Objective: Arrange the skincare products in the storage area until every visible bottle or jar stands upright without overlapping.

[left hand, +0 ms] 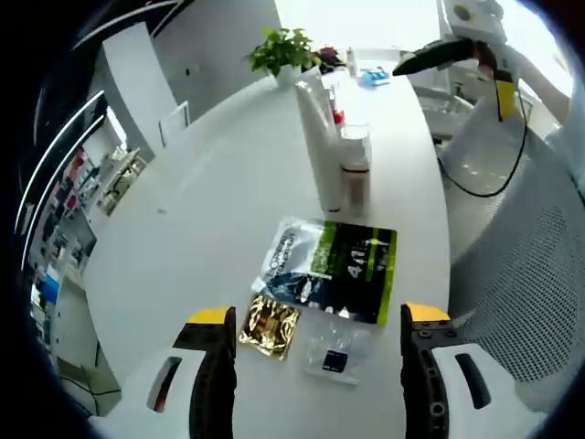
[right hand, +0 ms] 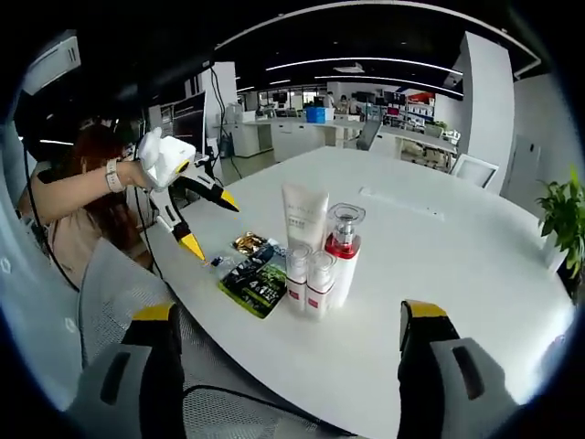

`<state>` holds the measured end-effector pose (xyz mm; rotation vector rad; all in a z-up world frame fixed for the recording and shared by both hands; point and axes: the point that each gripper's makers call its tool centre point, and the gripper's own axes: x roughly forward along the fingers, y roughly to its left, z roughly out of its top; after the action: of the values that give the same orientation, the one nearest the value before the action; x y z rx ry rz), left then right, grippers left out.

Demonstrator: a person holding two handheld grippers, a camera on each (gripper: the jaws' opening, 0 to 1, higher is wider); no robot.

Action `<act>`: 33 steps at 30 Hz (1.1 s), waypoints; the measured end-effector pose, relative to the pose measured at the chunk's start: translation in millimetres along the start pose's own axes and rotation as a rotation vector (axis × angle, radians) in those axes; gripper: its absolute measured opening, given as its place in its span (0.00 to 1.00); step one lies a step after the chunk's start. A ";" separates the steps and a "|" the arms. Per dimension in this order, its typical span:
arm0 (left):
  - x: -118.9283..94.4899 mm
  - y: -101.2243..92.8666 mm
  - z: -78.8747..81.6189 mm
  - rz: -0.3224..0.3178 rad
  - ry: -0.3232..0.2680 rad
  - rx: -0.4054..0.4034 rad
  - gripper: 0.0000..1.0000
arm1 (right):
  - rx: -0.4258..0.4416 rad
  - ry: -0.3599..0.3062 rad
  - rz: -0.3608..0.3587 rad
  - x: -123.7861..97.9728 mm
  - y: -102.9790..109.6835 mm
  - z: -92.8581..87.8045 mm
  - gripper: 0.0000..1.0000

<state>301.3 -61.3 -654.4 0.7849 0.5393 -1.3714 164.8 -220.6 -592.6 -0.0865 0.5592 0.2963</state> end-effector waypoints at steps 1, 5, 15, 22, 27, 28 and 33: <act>-3.2 -0.3 2.0 0.005 -0.007 -0.007 0.71 | -0.005 0.001 0.001 0.2 -0.1 0.0 1.00; -18.3 -4.9 18.9 0.024 -0.102 -0.078 0.73 | -0.008 0.001 -0.001 0.0 -1.4 1.7 1.00; -46.5 -5.2 27.0 0.140 -0.224 -0.223 0.90 | -0.013 0.004 -0.004 -0.5 -2.9 3.3 1.00; -63.6 -1.8 22.7 0.202 -0.258 -0.270 0.90 | -0.026 0.004 -0.002 1.2 -2.9 8.2 1.00; -81.0 0.6 23.5 0.260 -0.296 -0.320 0.96 | -0.031 0.000 -0.004 1.9 -2.4 11.9 1.00; -85.6 1.5 24.9 0.276 -0.319 -0.337 0.96 | -0.030 0.000 -0.006 1.7 -2.3 12.4 1.00; -95.9 -3.2 20.2 0.299 -0.325 -0.353 0.97 | -0.034 -0.001 -0.017 -0.3 -3.1 15.0 1.00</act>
<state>282.3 -14.3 -570.5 0.3294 0.3744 -1.0589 173.1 -221.2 -579.8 -0.1237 0.5528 0.2893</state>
